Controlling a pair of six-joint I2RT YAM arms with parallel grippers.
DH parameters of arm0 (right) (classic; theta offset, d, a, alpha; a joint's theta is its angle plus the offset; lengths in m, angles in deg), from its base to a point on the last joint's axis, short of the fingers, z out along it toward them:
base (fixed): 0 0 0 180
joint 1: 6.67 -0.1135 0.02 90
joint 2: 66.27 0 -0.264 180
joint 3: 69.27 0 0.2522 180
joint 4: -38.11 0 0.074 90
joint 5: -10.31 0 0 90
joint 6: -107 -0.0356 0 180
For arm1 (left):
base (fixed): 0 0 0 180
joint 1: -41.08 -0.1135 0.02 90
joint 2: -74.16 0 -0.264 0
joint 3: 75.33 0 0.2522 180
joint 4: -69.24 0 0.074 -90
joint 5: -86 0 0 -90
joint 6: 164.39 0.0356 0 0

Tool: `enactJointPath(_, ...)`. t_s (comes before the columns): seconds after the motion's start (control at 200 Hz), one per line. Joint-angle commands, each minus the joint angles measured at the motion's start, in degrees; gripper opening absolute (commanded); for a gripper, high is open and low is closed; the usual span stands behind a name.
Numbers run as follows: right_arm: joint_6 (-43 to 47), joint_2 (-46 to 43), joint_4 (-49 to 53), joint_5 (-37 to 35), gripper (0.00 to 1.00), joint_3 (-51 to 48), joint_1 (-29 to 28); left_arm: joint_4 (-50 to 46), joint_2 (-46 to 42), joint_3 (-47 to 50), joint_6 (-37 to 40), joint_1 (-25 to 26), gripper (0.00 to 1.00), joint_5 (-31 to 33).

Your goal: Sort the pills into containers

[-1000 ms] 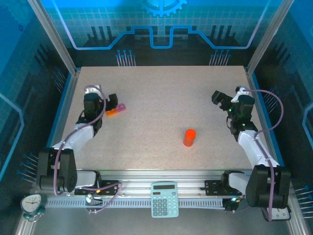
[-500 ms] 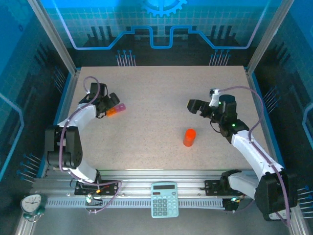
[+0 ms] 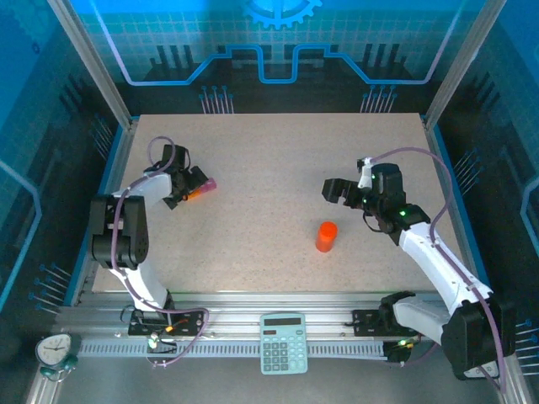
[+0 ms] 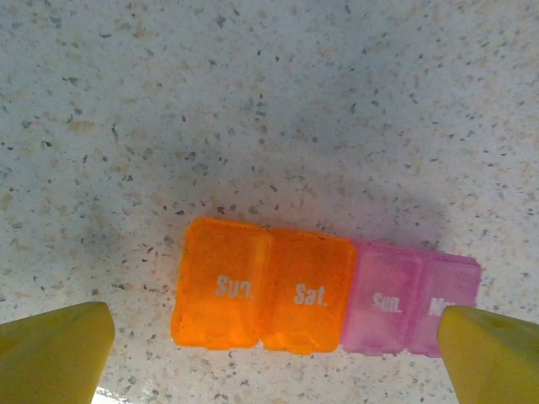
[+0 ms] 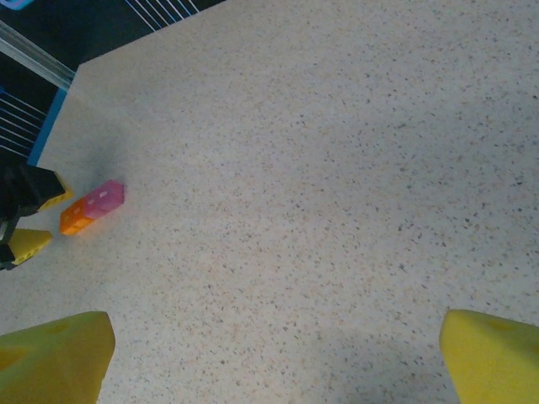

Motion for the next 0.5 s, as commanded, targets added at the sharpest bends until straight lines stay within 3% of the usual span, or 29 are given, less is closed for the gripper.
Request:
enactJointPath(0.0,1.4,-1.4,3.1,-1.1,1.0,1.4,-0.5,0.2,1.7,-2.6,0.2,-0.8,0.99,-0.7)
enactJointPath(0.495,1.2,-3.3,6.1,0.5,1.0,-0.2,-0.8,2.5,7.8,-8.0,3.3,-1.0,0.99,-4.0)
